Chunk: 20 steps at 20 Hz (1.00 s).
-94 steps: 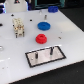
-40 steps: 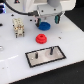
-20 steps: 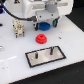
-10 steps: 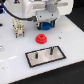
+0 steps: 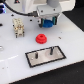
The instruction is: Insert the blue gear onto the right peg, followed by the red gear
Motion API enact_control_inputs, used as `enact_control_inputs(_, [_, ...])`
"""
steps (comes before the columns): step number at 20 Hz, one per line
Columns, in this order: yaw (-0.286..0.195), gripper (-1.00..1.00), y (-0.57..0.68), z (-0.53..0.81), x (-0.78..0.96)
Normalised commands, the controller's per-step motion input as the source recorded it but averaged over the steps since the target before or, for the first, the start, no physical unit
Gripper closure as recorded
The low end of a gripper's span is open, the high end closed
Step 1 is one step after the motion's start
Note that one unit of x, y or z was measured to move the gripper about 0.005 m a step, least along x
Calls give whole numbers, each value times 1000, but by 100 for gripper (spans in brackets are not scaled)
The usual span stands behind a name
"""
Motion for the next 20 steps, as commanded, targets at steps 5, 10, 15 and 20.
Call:
enact_control_inputs(5, [0, 100, -104, 473, 739])
enact_control_inputs(10, [0, 100, -101, 515, 808])
enact_control_inputs(15, [0, 100, -65, 477, 827])
enact_control_inputs(20, [0, 100, -93, 398, 854])
